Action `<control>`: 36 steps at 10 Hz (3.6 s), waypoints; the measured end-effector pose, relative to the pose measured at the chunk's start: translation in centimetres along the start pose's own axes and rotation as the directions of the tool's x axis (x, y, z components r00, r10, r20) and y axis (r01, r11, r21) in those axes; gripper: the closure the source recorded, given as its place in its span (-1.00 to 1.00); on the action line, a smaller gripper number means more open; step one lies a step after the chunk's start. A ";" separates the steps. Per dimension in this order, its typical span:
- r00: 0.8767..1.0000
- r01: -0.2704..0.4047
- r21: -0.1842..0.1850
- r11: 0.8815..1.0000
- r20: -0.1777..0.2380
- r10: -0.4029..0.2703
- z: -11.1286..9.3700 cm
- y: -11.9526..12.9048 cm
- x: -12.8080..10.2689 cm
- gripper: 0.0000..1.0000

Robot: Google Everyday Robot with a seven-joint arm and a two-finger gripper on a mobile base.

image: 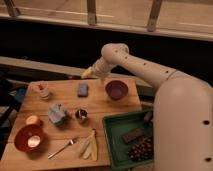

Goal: Place sponge in metal cup

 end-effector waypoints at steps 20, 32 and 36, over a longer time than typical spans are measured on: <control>0.996 -0.017 -0.090 0.996 -0.089 0.009 10.6 1.8 -2.0 -0.50; 0.976 -0.037 -0.063 0.997 -0.216 0.023 16.7 0.7 -0.4 -0.46; 0.974 -0.032 -0.044 0.999 -0.227 0.021 17.0 0.7 -0.1 0.28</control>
